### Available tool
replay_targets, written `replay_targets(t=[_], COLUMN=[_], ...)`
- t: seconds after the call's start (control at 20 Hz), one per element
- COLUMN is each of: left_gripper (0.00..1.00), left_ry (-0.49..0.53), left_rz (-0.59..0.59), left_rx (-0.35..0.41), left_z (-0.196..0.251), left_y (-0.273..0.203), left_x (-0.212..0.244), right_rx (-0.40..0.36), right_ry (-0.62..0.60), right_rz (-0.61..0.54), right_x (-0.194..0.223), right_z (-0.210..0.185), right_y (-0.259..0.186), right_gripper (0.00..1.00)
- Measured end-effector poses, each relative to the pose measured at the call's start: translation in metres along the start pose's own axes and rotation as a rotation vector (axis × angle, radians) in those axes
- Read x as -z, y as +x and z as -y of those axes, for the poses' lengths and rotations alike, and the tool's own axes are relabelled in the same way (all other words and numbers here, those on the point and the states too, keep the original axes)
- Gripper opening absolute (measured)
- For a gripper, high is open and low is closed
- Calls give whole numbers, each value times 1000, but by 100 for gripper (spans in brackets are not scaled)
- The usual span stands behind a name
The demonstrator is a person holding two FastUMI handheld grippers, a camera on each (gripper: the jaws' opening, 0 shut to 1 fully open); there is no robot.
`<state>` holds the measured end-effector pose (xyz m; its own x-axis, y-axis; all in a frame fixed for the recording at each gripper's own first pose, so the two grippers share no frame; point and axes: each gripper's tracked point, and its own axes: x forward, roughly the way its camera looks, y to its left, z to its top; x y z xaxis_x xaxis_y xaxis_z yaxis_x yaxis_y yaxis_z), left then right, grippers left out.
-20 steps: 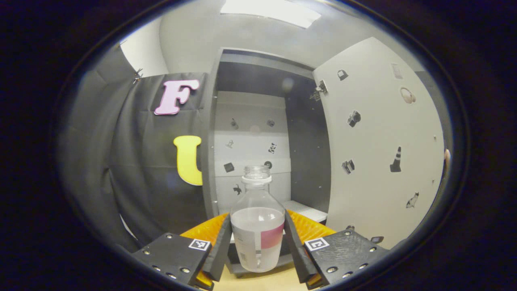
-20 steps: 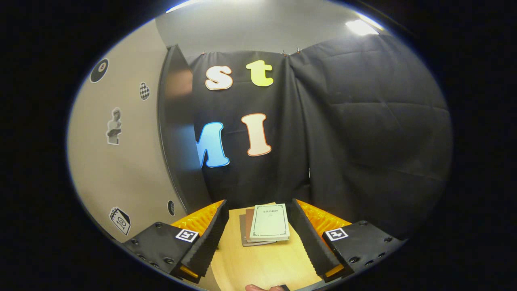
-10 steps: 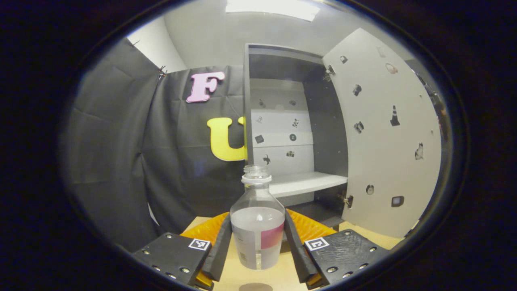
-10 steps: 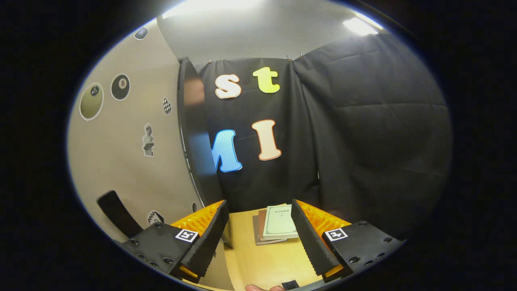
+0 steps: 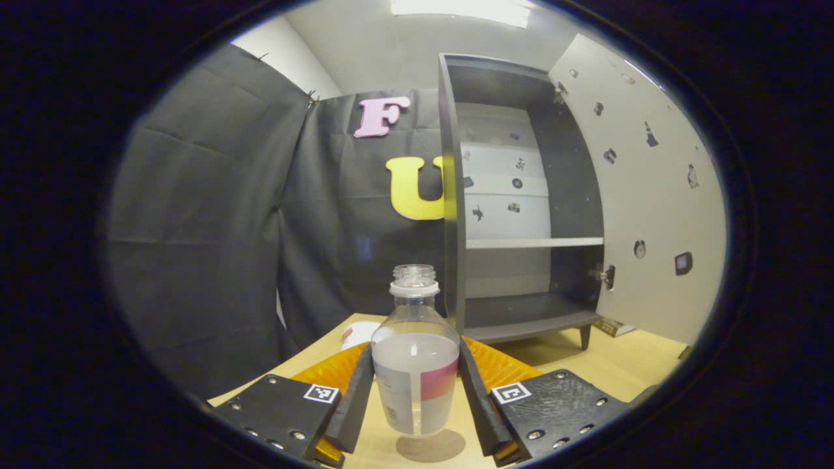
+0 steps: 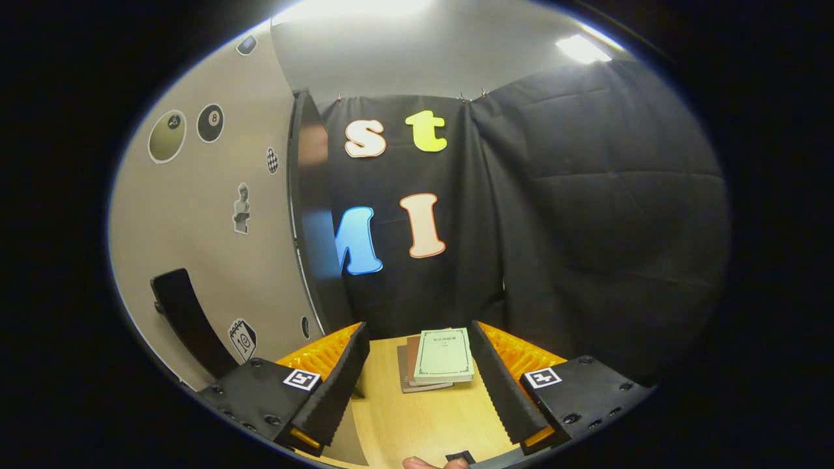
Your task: Open the cabinet door with the right hand, grasp the bottle in the cabinet with the left hand and place it on the coaster, then close the cabinet door with the right hand.
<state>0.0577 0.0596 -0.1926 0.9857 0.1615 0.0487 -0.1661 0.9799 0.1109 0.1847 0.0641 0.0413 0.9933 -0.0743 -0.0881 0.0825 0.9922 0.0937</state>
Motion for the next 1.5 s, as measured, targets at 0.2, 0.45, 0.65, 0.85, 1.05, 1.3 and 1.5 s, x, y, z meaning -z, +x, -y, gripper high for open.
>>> replay_targets(t=[0.2,0.45,0.65,0.85,1.05,1.3,1.5], left_gripper=[70,70,68,69,71,73,76], left_ry=[17,29,23,8,61,75,79], left_rz=[-5,2,-7,-31,-58,-94,-152], left_rx=[29,64,62,87,121,160,170], left_z=[17,29,26,30,38,37,35], left_y=[14,14,16,12,1,-10,-8], left_x=[29,58,77,92,103,103,106], right_rx=[23,108,133,131,148,139,150], right_ry=[27,24,45,71,74,39,88], right_rz=[20,28,-8,-68,-106,-122,-140], right_x=[8,16,30,51,62,70,79], right_z=[-2,17,23,17,19,18,33], right_y=[1,-7,-4,-8,-15,-28,-29], right_gripper=[98,98,98,98,98,98,98])
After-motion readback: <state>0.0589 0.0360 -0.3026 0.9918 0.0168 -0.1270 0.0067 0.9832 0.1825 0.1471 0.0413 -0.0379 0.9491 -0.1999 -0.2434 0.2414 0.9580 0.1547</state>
